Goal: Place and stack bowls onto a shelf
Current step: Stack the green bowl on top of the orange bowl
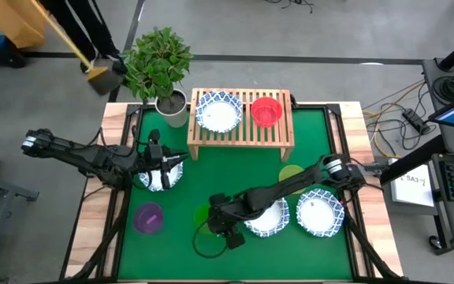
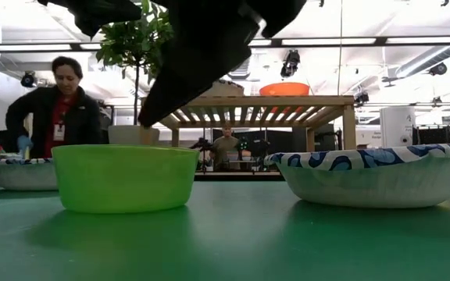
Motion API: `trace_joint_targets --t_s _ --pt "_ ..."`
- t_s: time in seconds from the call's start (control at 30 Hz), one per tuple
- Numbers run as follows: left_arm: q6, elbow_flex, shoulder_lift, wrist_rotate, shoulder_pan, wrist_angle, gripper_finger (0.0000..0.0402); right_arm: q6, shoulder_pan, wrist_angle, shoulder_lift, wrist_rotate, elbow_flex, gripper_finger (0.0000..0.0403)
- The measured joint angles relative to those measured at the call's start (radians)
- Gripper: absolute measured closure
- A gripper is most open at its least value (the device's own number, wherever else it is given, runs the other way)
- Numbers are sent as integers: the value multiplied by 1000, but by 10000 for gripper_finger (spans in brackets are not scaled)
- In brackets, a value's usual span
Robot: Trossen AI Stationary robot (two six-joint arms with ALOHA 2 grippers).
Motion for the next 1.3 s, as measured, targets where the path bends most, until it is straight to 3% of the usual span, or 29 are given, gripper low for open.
trace_joint_targets --t_s 0.13,0.3,0.53,0.77,1.3 --pt "0 0 0 0 0 0 362 -34 0 -60 64 -65 73 199" --pt "0 0 0 0 0 -1 362 -39 -7 -144 128 -86 163 199" --pt "0 0 0 0 0 -2 362 -28 -30 -188 197 -147 229 255" --pt "0 0 0 0 0 -5 362 -47 -41 -191 201 -183 228 378" --pt "-4 0 0 0 0 -15 362 -76 -40 -362 51 -171 293 394"
